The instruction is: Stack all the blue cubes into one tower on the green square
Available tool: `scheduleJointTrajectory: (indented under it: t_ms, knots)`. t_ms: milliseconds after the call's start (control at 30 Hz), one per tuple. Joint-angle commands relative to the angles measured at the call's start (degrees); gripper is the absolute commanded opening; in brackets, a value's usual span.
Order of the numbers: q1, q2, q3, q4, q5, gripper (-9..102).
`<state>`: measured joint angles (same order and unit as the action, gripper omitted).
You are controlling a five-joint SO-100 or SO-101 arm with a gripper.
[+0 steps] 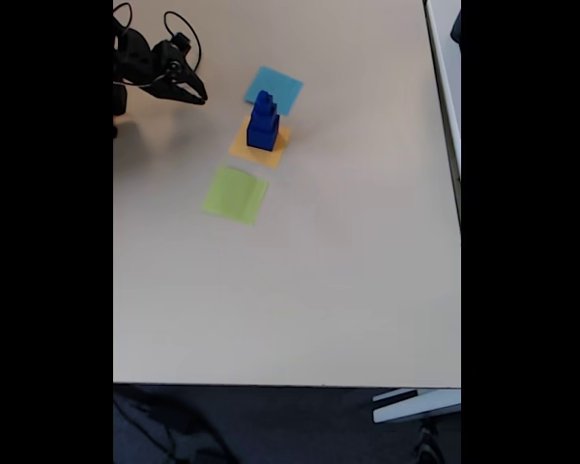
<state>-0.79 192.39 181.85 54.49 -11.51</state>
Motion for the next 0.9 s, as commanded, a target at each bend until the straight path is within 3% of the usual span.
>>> scheduleJointTrajectory:
  t_ms: [0,467,600,733,867]
  knots:
    - [-0.4,1.5,0.4,0.3,0.0,0]
    - [-1.7,1.4,0.4,0.5,-0.8,0]
    - [-4.4,1.4,0.4,1.9,-10.1,0]
    - [-2.5,1.4,0.4,2.0,-8.0,0]
    - [1.4,1.4,0.4,0.6,0.3,0]
